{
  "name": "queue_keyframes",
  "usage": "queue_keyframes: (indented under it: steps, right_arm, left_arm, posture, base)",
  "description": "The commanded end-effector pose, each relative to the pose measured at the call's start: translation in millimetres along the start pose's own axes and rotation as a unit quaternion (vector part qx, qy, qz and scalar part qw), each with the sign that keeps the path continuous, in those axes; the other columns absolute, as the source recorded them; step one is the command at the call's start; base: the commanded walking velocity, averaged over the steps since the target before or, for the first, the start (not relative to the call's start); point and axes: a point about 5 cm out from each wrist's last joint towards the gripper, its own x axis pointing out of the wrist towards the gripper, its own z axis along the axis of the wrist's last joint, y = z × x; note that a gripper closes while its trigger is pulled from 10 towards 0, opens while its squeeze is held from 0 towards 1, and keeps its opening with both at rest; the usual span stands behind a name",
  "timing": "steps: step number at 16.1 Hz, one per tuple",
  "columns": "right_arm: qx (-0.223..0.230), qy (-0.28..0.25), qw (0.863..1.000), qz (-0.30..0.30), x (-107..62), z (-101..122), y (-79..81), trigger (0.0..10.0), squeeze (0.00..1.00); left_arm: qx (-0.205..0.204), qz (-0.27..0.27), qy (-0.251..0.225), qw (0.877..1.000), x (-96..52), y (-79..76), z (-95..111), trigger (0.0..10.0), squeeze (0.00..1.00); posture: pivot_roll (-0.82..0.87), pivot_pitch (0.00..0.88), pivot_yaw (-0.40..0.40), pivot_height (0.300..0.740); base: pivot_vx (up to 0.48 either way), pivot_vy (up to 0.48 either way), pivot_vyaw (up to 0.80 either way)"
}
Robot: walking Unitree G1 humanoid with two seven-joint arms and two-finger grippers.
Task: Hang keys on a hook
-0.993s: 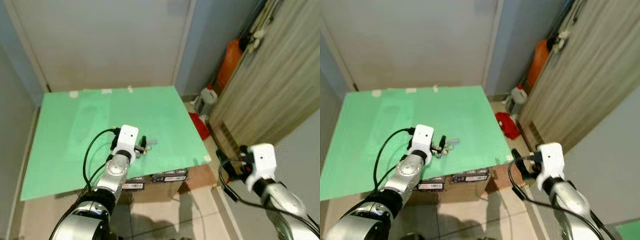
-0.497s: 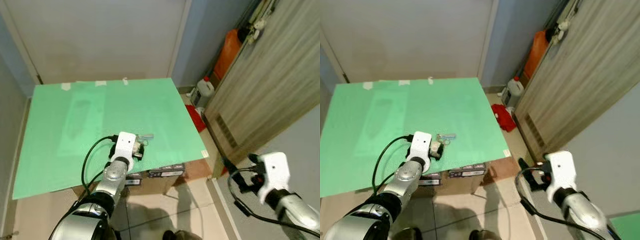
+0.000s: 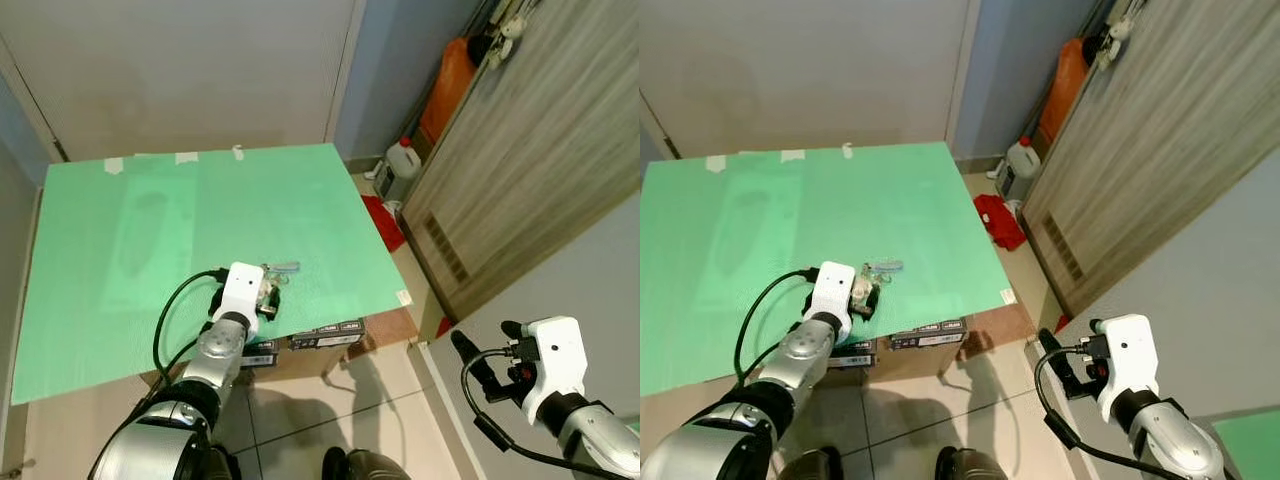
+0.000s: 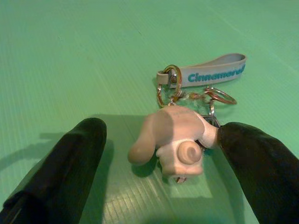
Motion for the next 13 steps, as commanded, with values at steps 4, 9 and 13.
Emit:
queue_keyframes:
  steps: [4,9,13]
  right_arm:
    - [-0.005,0.007,1.0,-0.015,-7.9,2.8,-6.1,10.0,0.0]
    - [-0.004,0.011,1.0,-0.011,-7.2,2.8,-3.6,10.0,0.0]
    - [-0.004,0.015,1.0,-0.012,-7.7,2.0,-4.4,10.0,0.0]
  left_arm:
    - [0.01,-0.025,0.024,0.999,0.1,-0.6,-4.8,2.5,0.0]
    - [0.001,-0.046,0.043,0.998,0.1,-0.6,-7.7,0.0,0.0]
    - [0.002,-0.061,0.044,0.997,0.3,-0.9,-7.2,0.0,0.0]
  posture:
    - [-0.29,0.186,-0.148,0.74]
    - [-0.29,0.187,-0.148,0.74]
    - [-0.29,0.191,-0.146,0.74]
  base:
    - [0.0,0.0,0.0]
    - [0.0,0.0,0.0]
    - [0.0,0.0,0.0]
